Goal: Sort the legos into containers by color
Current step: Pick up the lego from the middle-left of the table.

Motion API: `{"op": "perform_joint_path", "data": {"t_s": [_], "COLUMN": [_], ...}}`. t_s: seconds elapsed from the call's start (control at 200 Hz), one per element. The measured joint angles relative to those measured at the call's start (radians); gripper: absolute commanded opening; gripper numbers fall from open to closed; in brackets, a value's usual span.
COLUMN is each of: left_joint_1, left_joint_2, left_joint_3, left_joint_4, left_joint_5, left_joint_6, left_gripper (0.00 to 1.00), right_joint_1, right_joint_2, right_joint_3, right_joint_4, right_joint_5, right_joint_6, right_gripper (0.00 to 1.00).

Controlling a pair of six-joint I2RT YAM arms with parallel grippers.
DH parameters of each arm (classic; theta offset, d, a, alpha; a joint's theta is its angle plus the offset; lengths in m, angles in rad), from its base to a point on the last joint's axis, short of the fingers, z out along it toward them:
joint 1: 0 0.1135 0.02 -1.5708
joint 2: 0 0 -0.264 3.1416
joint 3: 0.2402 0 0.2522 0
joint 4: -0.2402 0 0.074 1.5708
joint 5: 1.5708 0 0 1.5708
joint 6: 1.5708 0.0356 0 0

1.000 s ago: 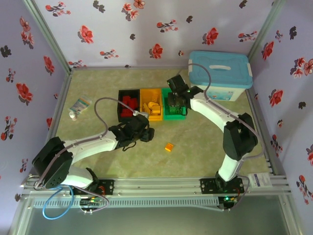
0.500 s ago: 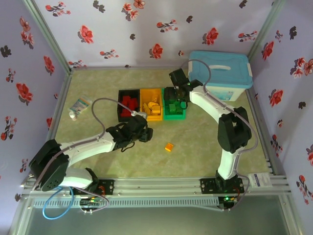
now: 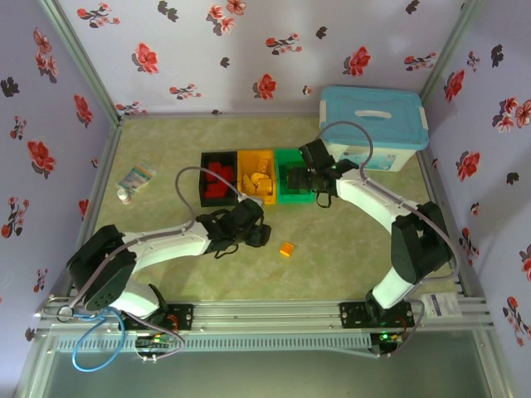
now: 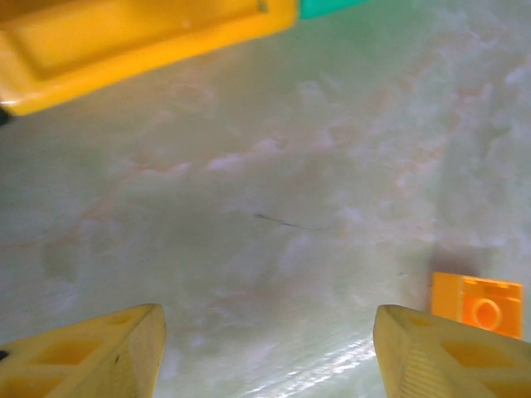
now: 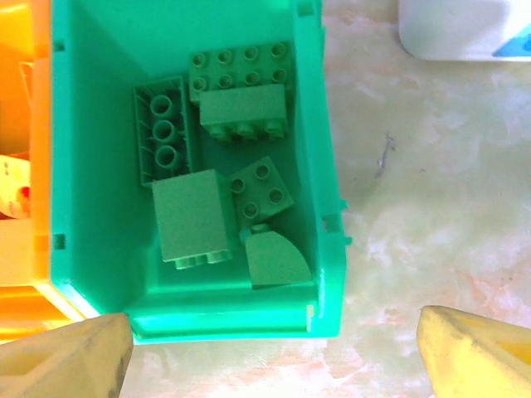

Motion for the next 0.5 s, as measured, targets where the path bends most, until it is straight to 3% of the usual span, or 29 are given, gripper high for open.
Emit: {"op": "perform_joint_path", "data": {"t_s": [0.275, 0.5], "left_joint_1": [-0.126, -0.173], "left_joint_2": [0.187, 0.296], "left_joint_3": [0.151, 0.272], "left_joint_4": [-0.029, -0.112], "left_joint_5": [0.024, 0.034], "left_joint_6": [0.022, 0.043], "left_gripper": [0.67, 0.67], "right_joint_1": [-0.013, -0.021], "right_joint_2": [-0.017, -0.065], "right_joint_3": [-0.115, -0.157], "right_joint_4": [0.051, 0.066], "right_joint_5": [0.005, 0.005], "right_joint_6": [0.026, 0.038], "right_gripper": [0.90, 0.91]}}
